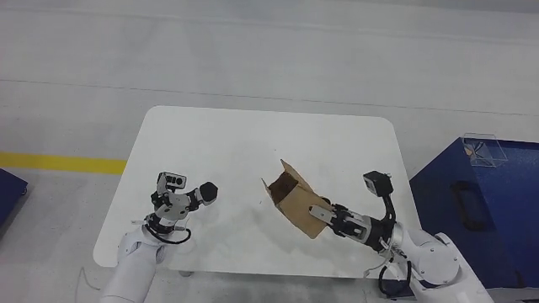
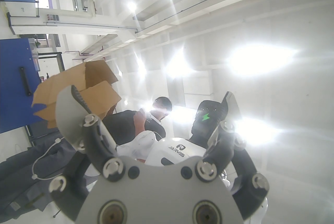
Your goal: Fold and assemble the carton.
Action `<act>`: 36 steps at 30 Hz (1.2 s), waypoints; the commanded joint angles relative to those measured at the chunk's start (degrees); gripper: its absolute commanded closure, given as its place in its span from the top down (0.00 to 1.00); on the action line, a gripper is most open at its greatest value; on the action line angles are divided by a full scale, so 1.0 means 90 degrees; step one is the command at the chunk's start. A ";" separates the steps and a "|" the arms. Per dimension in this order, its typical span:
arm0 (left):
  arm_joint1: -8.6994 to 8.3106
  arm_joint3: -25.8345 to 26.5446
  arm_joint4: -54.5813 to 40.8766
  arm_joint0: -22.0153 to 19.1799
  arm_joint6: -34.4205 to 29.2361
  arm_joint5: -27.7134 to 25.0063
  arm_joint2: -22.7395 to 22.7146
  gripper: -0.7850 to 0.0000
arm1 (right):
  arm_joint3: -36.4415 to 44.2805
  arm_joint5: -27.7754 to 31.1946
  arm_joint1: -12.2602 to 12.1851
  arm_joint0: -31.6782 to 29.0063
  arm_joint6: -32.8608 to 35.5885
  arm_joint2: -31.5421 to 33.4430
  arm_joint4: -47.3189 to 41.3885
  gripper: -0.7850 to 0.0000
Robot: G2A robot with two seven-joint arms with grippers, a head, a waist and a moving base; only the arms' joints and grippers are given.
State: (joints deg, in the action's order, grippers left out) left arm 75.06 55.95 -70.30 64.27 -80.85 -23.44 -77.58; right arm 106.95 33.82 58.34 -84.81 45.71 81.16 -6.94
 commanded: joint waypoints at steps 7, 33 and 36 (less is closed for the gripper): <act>-0.0283 0.1205 0.1945 0.0153 0.0511 -0.0510 -0.0880 1.00 | 0.0908 -0.0137 -0.0016 0.0188 0.0247 -0.0539 0.3701 0.00; -0.0280 0.1252 0.3217 -0.0547 -0.0251 0.0251 0.0518 1.00 | 0.1435 0.0071 -0.0181 0.1071 0.1848 -0.0953 0.3925 0.00; -0.0280 0.1252 0.3217 -0.0547 -0.0251 0.0251 0.0518 1.00 | 0.1435 0.0071 -0.0181 0.1071 0.1848 -0.0953 0.3925 0.00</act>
State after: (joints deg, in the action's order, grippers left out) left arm 72.54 67.22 -41.35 59.35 -83.10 -21.19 -72.92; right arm 119.87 34.46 56.71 -75.17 62.34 72.59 28.39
